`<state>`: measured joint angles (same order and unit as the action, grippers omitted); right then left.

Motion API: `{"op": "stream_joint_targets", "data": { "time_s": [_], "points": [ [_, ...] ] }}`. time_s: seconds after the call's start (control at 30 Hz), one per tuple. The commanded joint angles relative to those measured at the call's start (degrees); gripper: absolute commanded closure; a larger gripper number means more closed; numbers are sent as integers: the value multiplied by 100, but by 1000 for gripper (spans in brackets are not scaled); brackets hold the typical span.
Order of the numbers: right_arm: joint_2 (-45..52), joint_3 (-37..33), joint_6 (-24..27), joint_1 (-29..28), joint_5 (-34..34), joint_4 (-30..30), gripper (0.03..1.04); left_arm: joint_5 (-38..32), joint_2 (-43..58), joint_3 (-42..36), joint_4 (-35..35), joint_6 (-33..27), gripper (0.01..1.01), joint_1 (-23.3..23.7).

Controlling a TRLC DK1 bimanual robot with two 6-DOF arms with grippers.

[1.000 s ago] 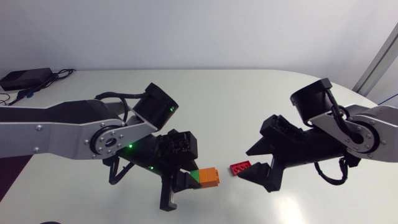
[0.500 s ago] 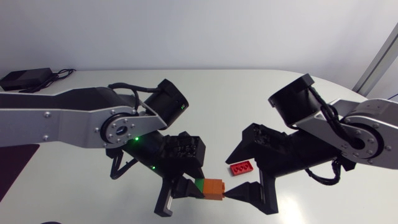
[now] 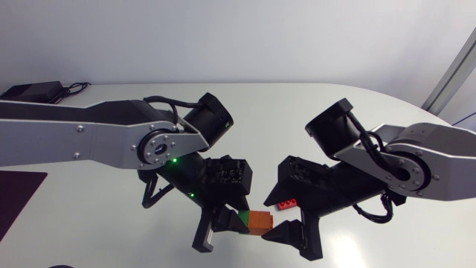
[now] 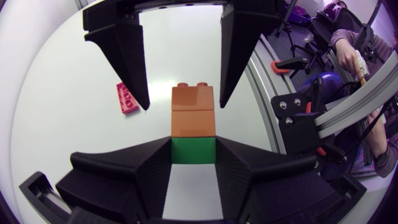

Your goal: Disassemble duplo

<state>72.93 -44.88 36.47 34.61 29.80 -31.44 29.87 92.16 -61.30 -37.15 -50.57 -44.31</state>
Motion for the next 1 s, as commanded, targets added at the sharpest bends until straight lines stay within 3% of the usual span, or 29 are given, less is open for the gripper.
{"op": "stream_joint_targets", "data": {
  "time_s": [0.0,0.13,0.5,0.73,0.8,0.97],
  "points": [
    [125,32,-87,81,-9,24,451,116,92,-172,-91,-199,793,37],
    [125,41,-43,107,26,15,828,125,83,-137,-109,-234,793,37],
    [64,-152,546,-121,1089,-1083,841,133,-14,30,-161,-445,793,-7],
    [-50,-187,633,-367,1019,-1171,839,125,-31,171,-161,-516,793,98],
    [-59,-108,607,-473,738,-960,839,125,-23,206,-161,-533,793,195],
    [565,226,-149,-525,-651,859,833,19,-146,382,-161,-551,793,274]
  ]
}}
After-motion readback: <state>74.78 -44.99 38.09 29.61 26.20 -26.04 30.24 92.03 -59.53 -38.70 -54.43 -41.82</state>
